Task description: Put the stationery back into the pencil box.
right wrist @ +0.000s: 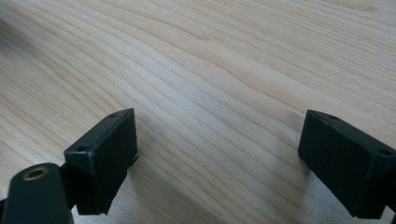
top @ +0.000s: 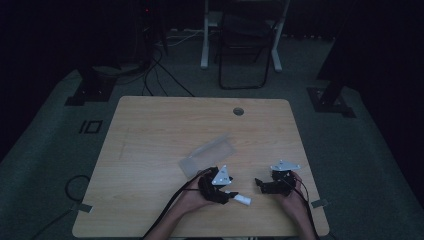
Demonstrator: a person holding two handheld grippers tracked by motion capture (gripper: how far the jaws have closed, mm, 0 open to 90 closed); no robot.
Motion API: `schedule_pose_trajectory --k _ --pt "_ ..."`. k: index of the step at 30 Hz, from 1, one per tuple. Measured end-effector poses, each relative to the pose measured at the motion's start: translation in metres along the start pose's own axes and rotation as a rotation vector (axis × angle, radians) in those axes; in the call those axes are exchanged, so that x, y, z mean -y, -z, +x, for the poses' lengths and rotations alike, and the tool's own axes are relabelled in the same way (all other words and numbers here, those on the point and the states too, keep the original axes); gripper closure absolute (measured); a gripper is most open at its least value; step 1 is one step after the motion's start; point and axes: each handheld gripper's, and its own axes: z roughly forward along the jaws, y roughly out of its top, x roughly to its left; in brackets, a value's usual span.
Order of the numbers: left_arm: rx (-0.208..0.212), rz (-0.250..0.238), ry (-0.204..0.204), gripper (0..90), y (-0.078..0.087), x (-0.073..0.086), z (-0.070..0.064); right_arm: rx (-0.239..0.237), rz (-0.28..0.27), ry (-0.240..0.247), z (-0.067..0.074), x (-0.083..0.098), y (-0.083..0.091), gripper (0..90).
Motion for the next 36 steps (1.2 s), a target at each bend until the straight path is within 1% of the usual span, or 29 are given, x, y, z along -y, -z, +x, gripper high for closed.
schedule_pose_trajectory --k 2,4,7,11,17,21,25,27,29,32,36 --pt "0.01 0.01 -0.009 44.1 -0.005 0.0 -0.002 0.0 0.0 0.0 0.0 0.0 0.0 11.6" --pt "0.028 0.016 -0.02 43.7 -0.01 0.0 -0.004 0.0 0.0 0.0 0.0 0.0 0.0 11.6" --pt "0.044 0.02 -0.026 43.0 -0.016 0.0 -0.006 0.0 -0.001 0.0 0.0 0.0 0.0 11.6" --pt "0.043 0.031 -0.038 42.4 -0.022 0.001 -0.007 0.0 -0.001 0.0 0.0 0.0 0.0 11.6" --pt "0.04 0.052 -0.039 44.1 -0.029 0.003 -0.007 0.0 0.0 0.001 0.0 0.0 0.0 11.6" --pt "0.037 0.058 -0.043 49.3 -0.031 0.003 -0.008 0.0 0.0 0.0 0.0 0.0 0.0 11.6" --pt "0.024 0.07 -0.052 55.0 -0.032 0.004 -0.009 0.0 -0.001 -0.001 0.0 0.0 0.0 11.6" --pt "0.012 0.075 -0.05 59.4 -0.032 0.004 -0.009 0.0 -0.001 -0.001 0.0 0.0 0.0 11.6" --pt "0.011 0.075 -0.046 62.7 -0.032 0.004 -0.008 -0.001 0.0 -0.001 0.0 0.0 0.0 11.6" --pt "-0.002 0.082 -0.046 68.4 -0.032 0.005 -0.007 -0.001 -0.001 -0.001 0.0 0.0 0.0 11.6" --pt "-0.012 0.086 -0.04 70.0 -0.03 0.006 -0.007 -0.001 0.0 0.0 0.0 0.0 0.0 11.6"
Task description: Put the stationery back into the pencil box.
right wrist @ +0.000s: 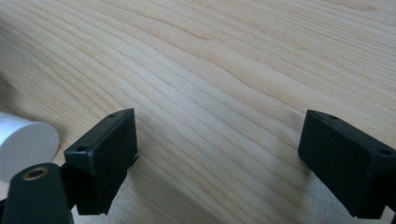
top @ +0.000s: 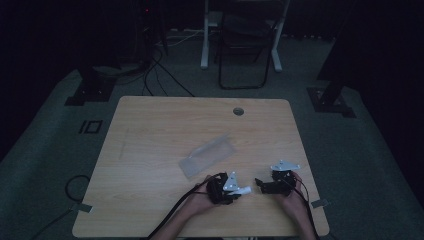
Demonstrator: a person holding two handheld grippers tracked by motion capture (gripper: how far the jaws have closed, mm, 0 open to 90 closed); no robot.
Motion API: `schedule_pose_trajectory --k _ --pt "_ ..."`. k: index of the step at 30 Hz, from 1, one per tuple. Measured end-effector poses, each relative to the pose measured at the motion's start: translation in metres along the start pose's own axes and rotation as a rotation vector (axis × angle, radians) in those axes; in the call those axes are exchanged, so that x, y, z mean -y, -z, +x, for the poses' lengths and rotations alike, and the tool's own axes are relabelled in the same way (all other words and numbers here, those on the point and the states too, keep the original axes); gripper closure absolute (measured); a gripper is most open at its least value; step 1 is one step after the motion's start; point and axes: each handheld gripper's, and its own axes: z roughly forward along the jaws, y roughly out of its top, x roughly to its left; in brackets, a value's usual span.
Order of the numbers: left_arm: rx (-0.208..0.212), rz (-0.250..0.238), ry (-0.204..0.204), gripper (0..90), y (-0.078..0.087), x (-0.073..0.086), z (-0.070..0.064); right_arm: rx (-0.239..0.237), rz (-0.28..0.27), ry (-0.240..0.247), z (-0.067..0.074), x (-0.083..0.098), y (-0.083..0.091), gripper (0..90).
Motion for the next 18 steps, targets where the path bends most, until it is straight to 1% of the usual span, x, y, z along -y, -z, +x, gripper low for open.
schedule_pose_trajectory --k 4,8,16,18 --pt "-0.008 0.02 0.004 69.3 -0.0013 0.0011 0.0006 0.0 0.0 0.0 0.0 0.0 0.0 11.6" --pt "-0.001 0.019 0.012 68.9 -0.0001 0.0025 0.0019 0.0 0.0 0.001 -0.0001 0.0001 0.0001 11.6" --pt "0.004 0.037 0.027 67.3 0.0037 0.0048 0.0054 0.0 -0.001 0.0 -0.0002 0.0002 0.0001 11.6" --pt "0.007 0.034 0.033 67.2 0.004 0.0056 0.0059 0.0 -0.001 0.0 -0.0002 0.0002 0.0001 11.6"
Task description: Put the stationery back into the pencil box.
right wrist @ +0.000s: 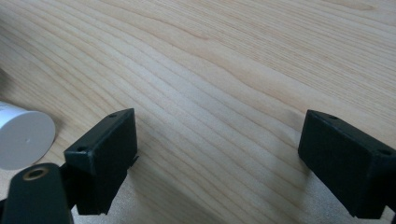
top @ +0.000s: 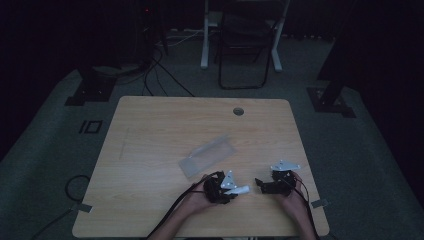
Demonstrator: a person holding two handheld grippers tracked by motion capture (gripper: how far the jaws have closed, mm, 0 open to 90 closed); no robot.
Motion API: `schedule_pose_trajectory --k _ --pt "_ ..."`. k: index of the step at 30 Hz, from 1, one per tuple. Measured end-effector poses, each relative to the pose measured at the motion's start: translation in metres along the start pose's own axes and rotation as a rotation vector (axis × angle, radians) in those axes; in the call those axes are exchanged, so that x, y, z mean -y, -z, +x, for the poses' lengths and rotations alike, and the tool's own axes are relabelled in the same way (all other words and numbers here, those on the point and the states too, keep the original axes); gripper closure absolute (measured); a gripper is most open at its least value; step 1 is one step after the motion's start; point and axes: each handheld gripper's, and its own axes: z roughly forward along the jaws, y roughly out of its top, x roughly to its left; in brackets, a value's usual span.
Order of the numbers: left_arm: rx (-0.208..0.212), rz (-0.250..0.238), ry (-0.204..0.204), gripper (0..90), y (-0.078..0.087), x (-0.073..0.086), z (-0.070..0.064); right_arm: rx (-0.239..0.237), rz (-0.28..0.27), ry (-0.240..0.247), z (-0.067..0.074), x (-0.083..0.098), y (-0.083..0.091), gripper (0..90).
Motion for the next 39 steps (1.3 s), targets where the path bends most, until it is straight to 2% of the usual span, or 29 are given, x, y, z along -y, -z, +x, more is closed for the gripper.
schedule_pose_trajectory --k 4,7,13,39 --pt "0.017 -0.001 0.005 69.9 0.0 0.001 0.001 0.0 0.0 -0.001 0.0 0.0 0.0 11.6" --pt "0.003 0.0 -0.011 70.4 0.0 0.0 -0.001 0.0 0.0 0.0 0.0 0.0 0.0 11.6" --pt "-0.016 0.001 -0.009 70.7 0.001 0.0 -0.001 0.0 0.0 0.0 0.0 0.0 0.0 11.6" --pt "-0.082 -0.068 -0.028 70.7 0.028 -0.011 -0.001 0.0 0.0 0.0 0.0 0.0 0.0 11.6"
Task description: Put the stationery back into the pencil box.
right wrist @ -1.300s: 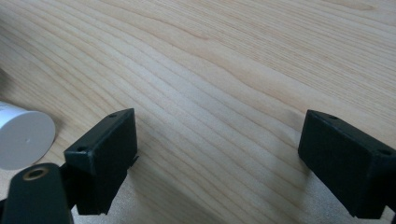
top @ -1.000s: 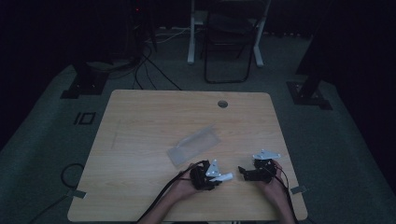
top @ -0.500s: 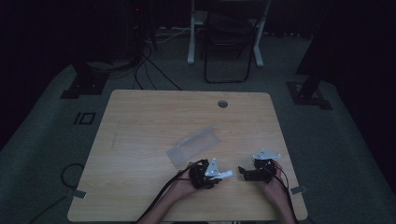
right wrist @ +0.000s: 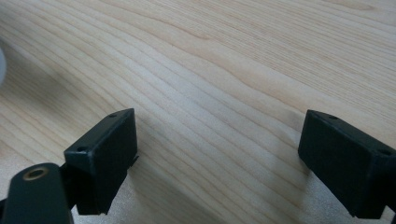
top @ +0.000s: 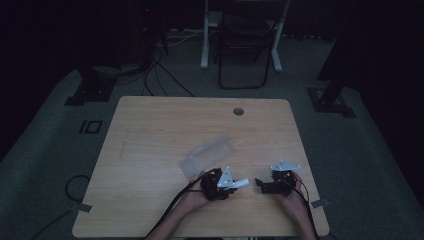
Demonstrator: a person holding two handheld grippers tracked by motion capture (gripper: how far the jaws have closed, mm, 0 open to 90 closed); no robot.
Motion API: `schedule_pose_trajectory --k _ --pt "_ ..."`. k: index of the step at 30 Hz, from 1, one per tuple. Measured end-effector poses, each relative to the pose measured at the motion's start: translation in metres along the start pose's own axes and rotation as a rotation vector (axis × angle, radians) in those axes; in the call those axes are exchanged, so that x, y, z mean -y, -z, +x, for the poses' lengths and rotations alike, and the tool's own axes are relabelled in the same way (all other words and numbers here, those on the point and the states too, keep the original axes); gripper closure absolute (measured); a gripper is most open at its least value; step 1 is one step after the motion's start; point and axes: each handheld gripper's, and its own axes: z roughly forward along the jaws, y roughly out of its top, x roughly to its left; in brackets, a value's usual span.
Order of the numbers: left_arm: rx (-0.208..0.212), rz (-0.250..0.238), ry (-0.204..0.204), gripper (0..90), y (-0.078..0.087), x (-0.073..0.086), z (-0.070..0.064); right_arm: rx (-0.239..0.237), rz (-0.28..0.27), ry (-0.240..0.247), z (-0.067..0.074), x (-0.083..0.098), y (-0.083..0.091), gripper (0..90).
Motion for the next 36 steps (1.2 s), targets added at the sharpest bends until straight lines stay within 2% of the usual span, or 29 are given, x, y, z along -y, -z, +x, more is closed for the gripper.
schedule_pose_trajectory --k 36 --pt "-0.05 -0.07 0.004 70.8 0.026 -0.012 0.007 0.0 0.0 -0.001 0.0 0.0 0.0 11.6"
